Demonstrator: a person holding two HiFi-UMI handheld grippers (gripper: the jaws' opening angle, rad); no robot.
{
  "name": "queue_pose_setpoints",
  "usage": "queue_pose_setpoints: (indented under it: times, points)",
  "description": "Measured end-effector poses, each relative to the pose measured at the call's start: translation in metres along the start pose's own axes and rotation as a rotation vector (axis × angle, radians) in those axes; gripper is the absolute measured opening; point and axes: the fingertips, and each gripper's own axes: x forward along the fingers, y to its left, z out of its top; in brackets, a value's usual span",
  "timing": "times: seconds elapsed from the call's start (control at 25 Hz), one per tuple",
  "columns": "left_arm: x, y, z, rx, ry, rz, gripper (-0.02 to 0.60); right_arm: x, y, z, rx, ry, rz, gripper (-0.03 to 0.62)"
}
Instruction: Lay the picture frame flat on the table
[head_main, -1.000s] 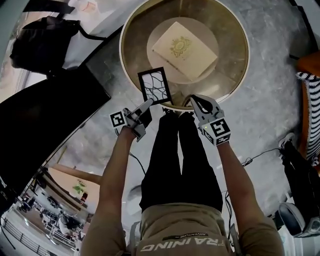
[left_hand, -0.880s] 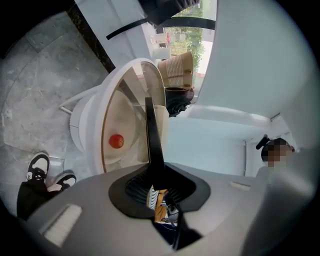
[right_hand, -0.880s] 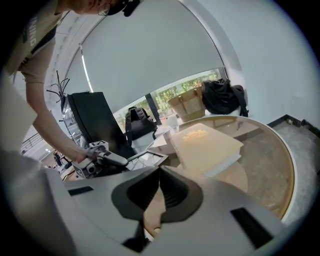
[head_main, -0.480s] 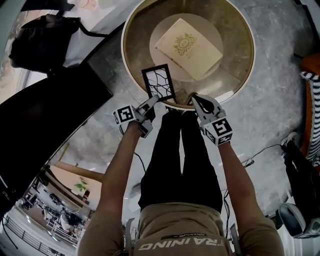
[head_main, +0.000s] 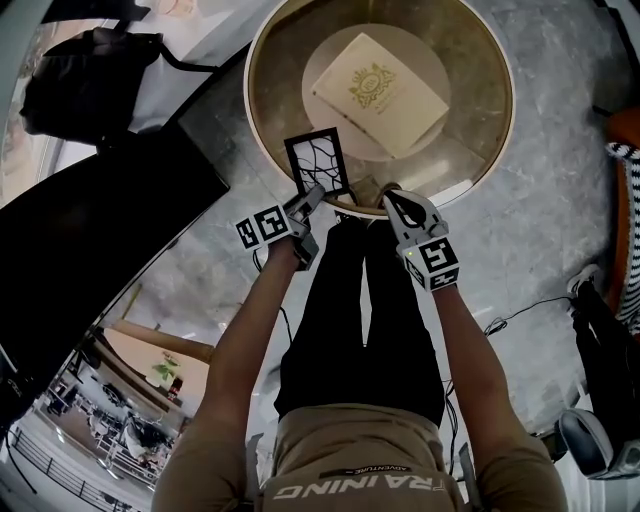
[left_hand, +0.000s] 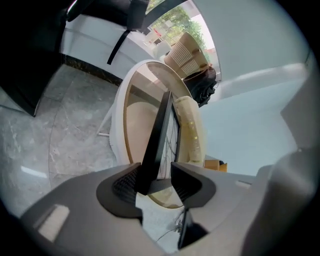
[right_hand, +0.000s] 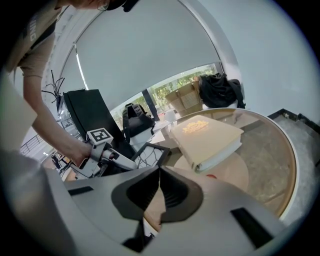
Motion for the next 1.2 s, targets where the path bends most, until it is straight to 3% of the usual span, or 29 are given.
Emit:
queue_pose_setpoints:
  times: [0.16, 0.36, 0.64, 0.84, 1.2]
  points:
    - [-0.001, -0.001, 0.003, 0.132, -0.023, 0.096, 0.189, 0.002, 0.0, 0.0, 0.005, 0.004, -0.005, 0.008]
    - [-0.004, 0.008, 0.007, 0.328, -0.034, 0.29, 0.238, 0.002, -0.003, -0.003, -0.012, 0.002, -0.013, 0.008]
    - [-0.01, 0.02, 0.014, 0.411, -0.11, 0.426, 0.265, 0.0, 0.0, -0.007, 0.0, -0.017, -0.014, 0.008]
    - [-0.015, 0.023, 0.019, 0.432, -0.144, 0.44, 0.264, -0.004, 0.002, -0.008, 0.003, -0.029, -0.02, 0.008]
    - [-0.043, -0.024, 0.027, 0.604, -0.178, 0.358, 0.262, -0.025, 0.014, 0.019, -0.039, -0.018, -0.02, 0.008]
